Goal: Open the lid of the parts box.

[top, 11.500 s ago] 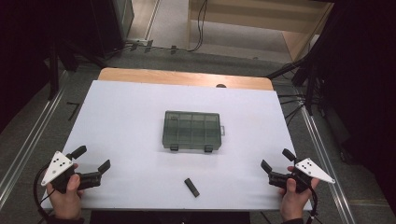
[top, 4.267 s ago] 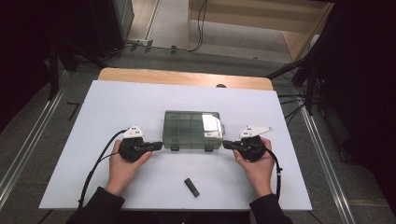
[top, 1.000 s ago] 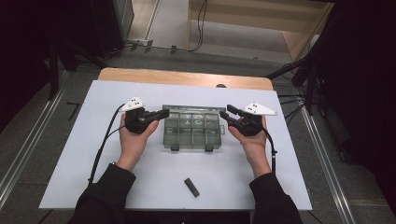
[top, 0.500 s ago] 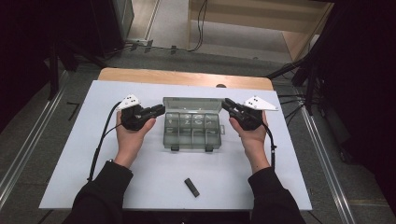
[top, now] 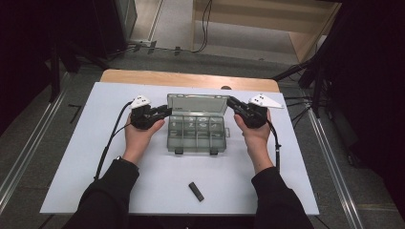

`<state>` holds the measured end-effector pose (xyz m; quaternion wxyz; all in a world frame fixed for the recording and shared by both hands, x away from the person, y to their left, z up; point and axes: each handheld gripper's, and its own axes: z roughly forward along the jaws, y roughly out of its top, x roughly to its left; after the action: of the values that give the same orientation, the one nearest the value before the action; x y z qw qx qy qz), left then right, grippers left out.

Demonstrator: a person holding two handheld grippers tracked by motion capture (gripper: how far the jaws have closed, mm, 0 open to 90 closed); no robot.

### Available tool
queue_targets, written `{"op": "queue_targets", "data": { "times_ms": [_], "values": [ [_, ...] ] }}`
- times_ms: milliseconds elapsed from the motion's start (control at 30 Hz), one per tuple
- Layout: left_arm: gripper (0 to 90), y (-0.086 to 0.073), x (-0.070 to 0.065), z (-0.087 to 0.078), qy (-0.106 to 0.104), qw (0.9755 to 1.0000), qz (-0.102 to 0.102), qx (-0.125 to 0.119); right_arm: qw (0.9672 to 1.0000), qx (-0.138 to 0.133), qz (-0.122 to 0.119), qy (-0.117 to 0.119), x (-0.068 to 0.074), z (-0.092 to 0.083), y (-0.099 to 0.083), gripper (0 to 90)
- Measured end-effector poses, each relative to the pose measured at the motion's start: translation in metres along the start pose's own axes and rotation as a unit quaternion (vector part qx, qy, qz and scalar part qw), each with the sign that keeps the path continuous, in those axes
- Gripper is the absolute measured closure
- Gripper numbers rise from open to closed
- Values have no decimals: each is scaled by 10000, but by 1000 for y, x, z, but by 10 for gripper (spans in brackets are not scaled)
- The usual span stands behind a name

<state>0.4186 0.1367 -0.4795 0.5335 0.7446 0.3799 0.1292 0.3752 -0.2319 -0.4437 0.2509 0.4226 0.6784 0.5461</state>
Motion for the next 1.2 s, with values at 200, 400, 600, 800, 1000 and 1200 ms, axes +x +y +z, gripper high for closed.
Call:
{"op": "queue_targets", "data": {
  "times_ms": [200,400,600,800,1000,1200],
  "values": [
    [735,1,2,6,114,9999,-10,49,10000,12,69,-37,-4,6,4,797],
    [741,-4,6,12,244,9995,-12,176,9998,64,151,-81,-7,14,8,801],
    [769,-6,4,16,394,9991,113,146,9997,122,197,-112,-12,21,12,804],
    [817,-8,3,18,537,9983,203,134,9993,243,204,-177,-14,29,13,799],
    [823,-8,4,19,546,9983,189,106,9986,411,271,-196,-18,38,4,776],
    [824,-9,6,20,491,9987,77,90,9968,504,612,-71,-22,44,-12,768]
  ]
}}
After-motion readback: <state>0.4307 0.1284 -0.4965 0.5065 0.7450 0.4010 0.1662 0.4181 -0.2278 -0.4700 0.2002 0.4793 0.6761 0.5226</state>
